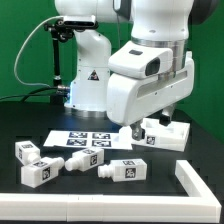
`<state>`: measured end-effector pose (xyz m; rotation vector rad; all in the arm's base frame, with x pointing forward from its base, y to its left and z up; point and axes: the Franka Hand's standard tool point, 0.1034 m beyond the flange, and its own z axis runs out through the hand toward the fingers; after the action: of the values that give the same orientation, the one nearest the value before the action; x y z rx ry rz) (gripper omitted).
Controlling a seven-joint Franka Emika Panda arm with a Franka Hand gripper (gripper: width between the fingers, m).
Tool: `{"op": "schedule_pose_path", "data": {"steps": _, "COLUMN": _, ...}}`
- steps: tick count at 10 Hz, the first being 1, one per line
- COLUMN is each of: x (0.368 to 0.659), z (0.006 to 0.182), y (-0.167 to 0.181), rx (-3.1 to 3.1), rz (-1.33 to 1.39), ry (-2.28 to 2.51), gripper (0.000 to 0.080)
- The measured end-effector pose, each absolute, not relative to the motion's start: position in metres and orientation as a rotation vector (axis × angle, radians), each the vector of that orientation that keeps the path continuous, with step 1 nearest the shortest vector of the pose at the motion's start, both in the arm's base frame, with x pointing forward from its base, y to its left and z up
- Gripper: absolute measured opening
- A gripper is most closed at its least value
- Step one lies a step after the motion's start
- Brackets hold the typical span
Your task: Assemble one leg
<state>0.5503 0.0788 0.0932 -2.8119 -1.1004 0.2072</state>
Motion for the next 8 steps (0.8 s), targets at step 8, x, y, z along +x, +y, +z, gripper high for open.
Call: {"op": "schedule_pose_path", "data": {"steps": 8, "x": 0.556, "z": 0.069, "y": 0.053, "rx": -2.616, "rz": 0.055, "ry": -1.587, "gripper": 0.0649}}
